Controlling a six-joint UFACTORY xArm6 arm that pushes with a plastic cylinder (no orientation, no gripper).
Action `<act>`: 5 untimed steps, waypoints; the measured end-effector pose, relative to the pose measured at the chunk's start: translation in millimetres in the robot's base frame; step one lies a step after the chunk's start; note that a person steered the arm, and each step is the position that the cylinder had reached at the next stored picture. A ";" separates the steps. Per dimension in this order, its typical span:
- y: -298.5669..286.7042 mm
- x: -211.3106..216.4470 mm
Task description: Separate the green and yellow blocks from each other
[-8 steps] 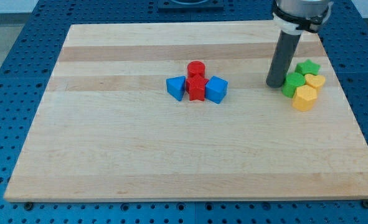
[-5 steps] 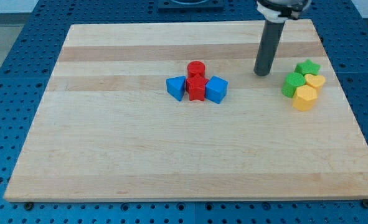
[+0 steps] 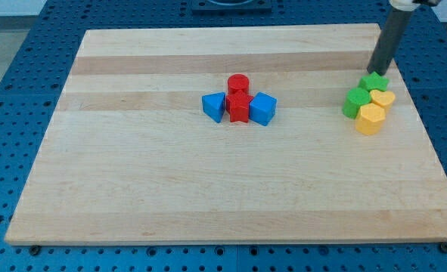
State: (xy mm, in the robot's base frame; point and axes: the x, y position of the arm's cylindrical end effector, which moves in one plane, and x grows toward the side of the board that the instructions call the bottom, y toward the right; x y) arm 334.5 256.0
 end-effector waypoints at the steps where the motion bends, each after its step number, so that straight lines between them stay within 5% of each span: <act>1: -0.9 14.1; 5: -47.5 51.5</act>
State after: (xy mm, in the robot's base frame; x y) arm 386.0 208.4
